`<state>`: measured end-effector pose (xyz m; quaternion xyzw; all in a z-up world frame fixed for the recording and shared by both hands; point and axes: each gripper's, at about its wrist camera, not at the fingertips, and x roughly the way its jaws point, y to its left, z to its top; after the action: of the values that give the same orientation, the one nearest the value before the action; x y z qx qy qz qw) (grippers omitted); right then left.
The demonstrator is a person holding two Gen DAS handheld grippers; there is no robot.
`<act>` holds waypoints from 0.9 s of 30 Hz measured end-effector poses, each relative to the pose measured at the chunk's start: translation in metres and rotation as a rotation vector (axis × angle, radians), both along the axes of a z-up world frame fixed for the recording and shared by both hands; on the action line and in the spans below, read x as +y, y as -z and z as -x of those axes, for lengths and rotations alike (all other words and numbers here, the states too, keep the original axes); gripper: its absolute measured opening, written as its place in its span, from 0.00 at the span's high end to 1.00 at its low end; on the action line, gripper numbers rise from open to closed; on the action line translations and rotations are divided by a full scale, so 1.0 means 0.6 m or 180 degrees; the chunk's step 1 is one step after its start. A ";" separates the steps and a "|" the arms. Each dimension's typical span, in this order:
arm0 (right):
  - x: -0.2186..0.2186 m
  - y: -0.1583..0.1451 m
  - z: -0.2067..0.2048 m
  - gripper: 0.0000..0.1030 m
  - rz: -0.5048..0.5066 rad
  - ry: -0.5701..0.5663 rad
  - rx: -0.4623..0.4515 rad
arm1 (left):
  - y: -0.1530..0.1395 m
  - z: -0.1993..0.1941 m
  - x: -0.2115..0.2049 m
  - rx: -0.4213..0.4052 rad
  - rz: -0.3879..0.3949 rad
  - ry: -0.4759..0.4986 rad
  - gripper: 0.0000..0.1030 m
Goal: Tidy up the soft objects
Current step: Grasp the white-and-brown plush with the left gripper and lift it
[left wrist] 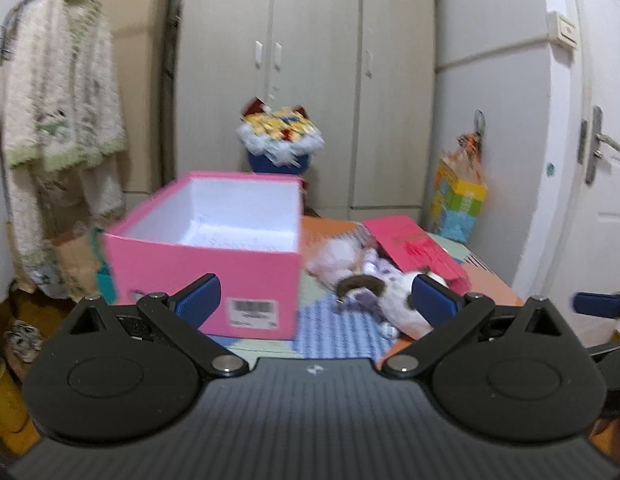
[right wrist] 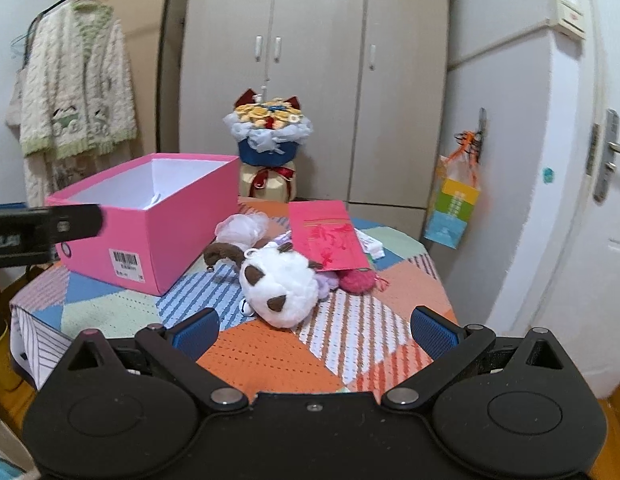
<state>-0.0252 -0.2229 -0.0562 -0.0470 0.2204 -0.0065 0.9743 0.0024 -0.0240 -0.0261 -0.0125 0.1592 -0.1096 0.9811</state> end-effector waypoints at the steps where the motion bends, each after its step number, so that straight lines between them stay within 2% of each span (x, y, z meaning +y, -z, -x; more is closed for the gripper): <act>1: 0.000 0.009 -0.007 0.00 0.0007 -0.0064 -0.0010 | 0.008 -0.010 -0.007 0.0029 0.0024 0.0074 0.00; 4: -0.003 0.039 -0.032 0.00 -0.0068 -0.0345 -0.0014 | 0.027 -0.039 -0.022 0.0114 0.0117 0.0256 0.00; 8: -0.016 0.078 -0.071 0.00 -0.0255 -0.0574 -0.0126 | 0.054 -0.089 -0.041 0.0387 0.0334 0.0507 0.01; 11: -0.022 0.099 -0.109 0.00 -0.0349 -0.0626 -0.0076 | 0.072 -0.128 -0.056 0.0582 0.0448 0.0608 0.03; 16: -0.033 0.117 -0.168 0.00 -0.0441 -0.0606 0.0053 | 0.093 -0.179 -0.096 0.0657 0.0392 0.0788 0.07; 19: -0.038 0.119 -0.189 0.00 -0.0515 -0.0637 0.0085 | 0.099 -0.202 -0.107 0.0711 0.0471 0.0881 0.08; 22: -0.033 0.124 -0.201 0.01 -0.0480 -0.0656 0.0069 | 0.105 -0.219 -0.111 0.0793 0.0557 0.0957 0.14; 25: -0.035 0.133 -0.211 0.07 -0.0537 -0.0642 0.0095 | 0.115 -0.227 -0.112 0.0874 0.0593 0.0960 0.23; 27: -0.040 0.140 -0.214 0.16 -0.0646 -0.0624 0.0116 | 0.126 -0.231 -0.114 0.0979 0.0617 0.1004 0.32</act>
<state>0.1033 -0.2469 -0.1400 0.0304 0.2320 0.1119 0.9658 0.1410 -0.0924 -0.1014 -0.0981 0.2955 -0.2730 0.9103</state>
